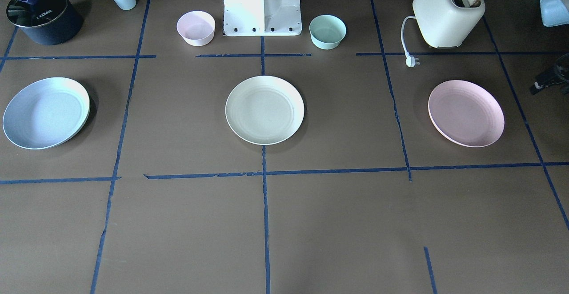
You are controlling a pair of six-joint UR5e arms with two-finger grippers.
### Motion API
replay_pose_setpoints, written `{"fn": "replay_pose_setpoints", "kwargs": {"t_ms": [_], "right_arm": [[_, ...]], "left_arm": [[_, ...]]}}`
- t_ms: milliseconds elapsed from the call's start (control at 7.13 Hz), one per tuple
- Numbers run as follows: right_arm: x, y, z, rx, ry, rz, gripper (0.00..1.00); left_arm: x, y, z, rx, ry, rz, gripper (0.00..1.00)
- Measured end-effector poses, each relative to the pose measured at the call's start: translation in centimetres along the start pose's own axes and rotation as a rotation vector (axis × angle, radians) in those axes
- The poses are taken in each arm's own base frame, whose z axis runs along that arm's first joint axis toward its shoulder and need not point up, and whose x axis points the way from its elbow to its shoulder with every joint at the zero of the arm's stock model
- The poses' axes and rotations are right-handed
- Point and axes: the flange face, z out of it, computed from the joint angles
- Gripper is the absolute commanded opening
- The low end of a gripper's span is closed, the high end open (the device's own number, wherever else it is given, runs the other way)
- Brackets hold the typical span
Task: Stack three plates with pink and blue
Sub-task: 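Grasp the pink plate rim with the left gripper and lift it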
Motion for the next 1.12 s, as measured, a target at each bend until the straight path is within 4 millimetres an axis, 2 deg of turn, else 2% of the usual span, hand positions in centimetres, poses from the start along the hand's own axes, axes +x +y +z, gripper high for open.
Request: {"fn": "replay_pose_setpoints", "kwargs": {"t_ms": [140,280,421,561,701,981,1121], "right_arm": [[0.0,0.1,0.0,0.000,0.000,-0.001,1.00],[0.0,0.1,0.0,0.000,0.000,-0.001,1.00],[0.0,0.0,0.0,0.002,0.000,-0.002,1.00],[-0.1,0.0,-0.1,0.003,0.000,-0.004,1.00],[-0.1,-0.1,-0.1,0.003,0.000,-0.004,1.00],[-0.3,-0.2,-0.1,0.013,-0.007,-0.016,1.00],[-0.4,-0.3,0.0,0.023,-0.016,-0.026,1.00]], "left_arm": [[1.0,-0.2,3.1,-0.004,0.020,-0.021,1.00],[1.6,-0.8,5.5,-0.010,0.032,-0.030,0.89],[1.9,-1.5,6.9,-0.019,0.035,-0.033,0.48],[2.0,-1.8,7.8,-0.025,0.036,-0.033,0.28],[2.1,-2.0,8.2,-0.029,0.035,-0.033,0.15],[2.3,-2.0,8.7,-0.037,0.035,-0.027,0.00],[2.7,-2.0,8.8,-0.039,0.038,-0.018,0.00]]}}
